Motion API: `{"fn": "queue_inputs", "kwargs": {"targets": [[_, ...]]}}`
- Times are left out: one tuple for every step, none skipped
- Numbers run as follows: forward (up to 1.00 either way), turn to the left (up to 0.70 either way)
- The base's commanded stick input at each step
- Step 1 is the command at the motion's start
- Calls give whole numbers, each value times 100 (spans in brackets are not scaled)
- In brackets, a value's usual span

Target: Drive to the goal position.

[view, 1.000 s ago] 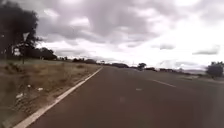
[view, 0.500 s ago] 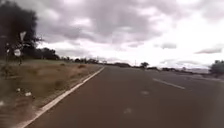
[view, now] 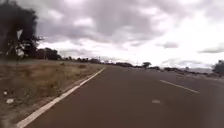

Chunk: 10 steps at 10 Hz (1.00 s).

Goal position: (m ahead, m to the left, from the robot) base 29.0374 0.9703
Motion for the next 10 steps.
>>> {"fn": "queue_inputs", "kwargs": {"targets": [[100,0],[100,0],[100,0],[100,0],[100,0],[100,0],[100,0],[100,0],[100,0],[100,0]]}}
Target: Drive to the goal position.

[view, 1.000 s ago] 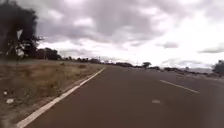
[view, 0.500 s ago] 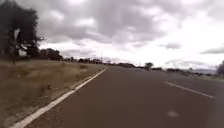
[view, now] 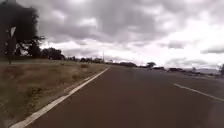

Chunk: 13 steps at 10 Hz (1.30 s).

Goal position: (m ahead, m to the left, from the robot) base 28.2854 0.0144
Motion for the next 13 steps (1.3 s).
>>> {"fn": "queue_inputs", "kwargs": {"targets": [[100,0],[100,0],[100,0],[100,-33],[100,-17],[100,0],[100,-13],[100,-4],[100,-2],[100,-2],[100,-18],[100,0],[100,0]]}}
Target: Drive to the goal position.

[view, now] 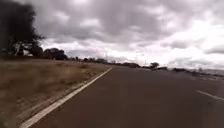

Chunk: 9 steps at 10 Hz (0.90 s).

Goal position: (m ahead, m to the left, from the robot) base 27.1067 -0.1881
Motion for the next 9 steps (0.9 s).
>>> {"fn": "queue_inputs", "kwargs": {"targets": [[100,-1],[100,-5],[100,-32],[100,-20],[100,0],[100,0],[100,0],[100,0],[100,-5]]}}
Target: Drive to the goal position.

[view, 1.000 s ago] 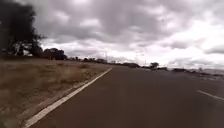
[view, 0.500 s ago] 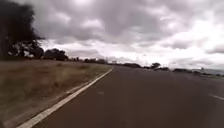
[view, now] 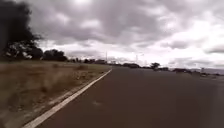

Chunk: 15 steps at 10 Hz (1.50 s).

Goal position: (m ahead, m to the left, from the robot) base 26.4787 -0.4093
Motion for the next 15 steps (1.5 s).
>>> {"fn": "queue_inputs", "kwargs": {"targets": [[100,-14],[100,0],[100,0],[100,-23],[100,-5],[100,-8],[100,-20],[100,-2],[100,0],[100,-9],[100,0],[100,0],[100,0],[100,-26],[100,0]]}}
